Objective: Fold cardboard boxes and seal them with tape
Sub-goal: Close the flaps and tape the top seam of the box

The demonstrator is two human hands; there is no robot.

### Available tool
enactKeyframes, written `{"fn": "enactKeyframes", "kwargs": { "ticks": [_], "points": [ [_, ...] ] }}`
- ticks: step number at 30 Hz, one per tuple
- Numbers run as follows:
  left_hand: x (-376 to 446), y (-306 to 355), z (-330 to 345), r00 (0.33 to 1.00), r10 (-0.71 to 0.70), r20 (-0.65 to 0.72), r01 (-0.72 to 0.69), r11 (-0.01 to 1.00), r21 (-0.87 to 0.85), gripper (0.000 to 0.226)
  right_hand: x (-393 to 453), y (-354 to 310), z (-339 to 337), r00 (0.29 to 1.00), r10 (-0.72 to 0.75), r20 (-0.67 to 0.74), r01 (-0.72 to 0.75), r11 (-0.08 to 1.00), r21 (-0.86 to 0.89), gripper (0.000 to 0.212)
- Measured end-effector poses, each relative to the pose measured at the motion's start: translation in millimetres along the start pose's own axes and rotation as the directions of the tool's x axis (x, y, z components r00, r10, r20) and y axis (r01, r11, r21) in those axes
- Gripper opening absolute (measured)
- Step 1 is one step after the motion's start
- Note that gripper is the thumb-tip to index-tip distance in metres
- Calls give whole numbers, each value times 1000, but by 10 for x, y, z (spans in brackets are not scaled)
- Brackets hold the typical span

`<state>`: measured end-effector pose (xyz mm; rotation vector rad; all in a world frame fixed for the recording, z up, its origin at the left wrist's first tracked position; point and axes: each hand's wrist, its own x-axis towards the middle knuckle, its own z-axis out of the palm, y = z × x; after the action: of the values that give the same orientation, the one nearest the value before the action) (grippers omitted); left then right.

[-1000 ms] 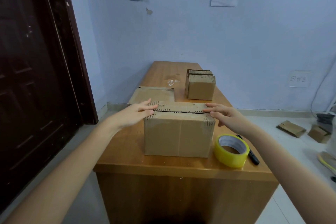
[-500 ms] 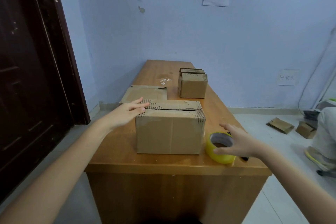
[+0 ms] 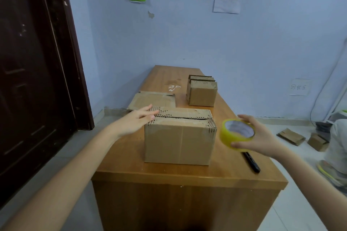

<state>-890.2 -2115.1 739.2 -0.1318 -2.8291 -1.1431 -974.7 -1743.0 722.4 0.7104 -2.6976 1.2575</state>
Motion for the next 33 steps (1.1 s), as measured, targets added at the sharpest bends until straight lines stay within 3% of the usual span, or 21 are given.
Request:
{"fn": "enactKeyframes", "kwargs": {
  "ticks": [4, 9, 10, 13, 14, 20, 23, 26, 29, 33],
  "points": [
    [-2, -3, 25, 1000, 9, -24, -9, 1000, -21, 39, 258, -538, -213, 992, -79, -93, 102, 958, 269, 93],
    [-16, -1, 44, 999, 5, -54, -7, 999, -47, 40, 656, -1237, 65, 992, -127, 30, 86, 807, 584, 99],
    [-17, -1, 50, 998, 1, -59, -4, 998, -65, 40, 719, -1339, 184, 989, -129, 74, 59, 797, 602, 96],
    [-35, 16, 80, 995, -4, -96, -12, 987, -159, 37, 857, -1559, 554, 971, -139, 196, -25, 755, 656, 51],
    [-47, 29, 100, 993, -5, -120, -18, 981, -195, 36, 897, -1581, 659, 963, -134, 234, -64, 729, 681, 46],
    [-81, 75, 237, 971, -69, -229, -36, 903, -427, 36, 978, -1509, 1043, 947, -102, 305, -186, 601, 777, 83],
    [-56, 74, 260, 945, -157, -286, -18, 850, -527, 38, 987, -1433, 1085, 951, -83, 297, -203, 554, 807, 74],
    [4, 57, 194, 882, -299, -365, -34, 731, -682, 38, 1006, -1403, 1086, 955, -67, 290, -210, 539, 816, 71],
    [45, 105, 88, 878, -321, -354, -68, 649, -758, 39, 998, -1414, 1090, 963, -42, 267, -211, 501, 840, 75],
    [118, 220, 10, 893, -290, -343, -51, 693, -719, 24, 1002, -1416, 1092, 957, -67, 283, -213, 503, 837, 70]
  ]
}}
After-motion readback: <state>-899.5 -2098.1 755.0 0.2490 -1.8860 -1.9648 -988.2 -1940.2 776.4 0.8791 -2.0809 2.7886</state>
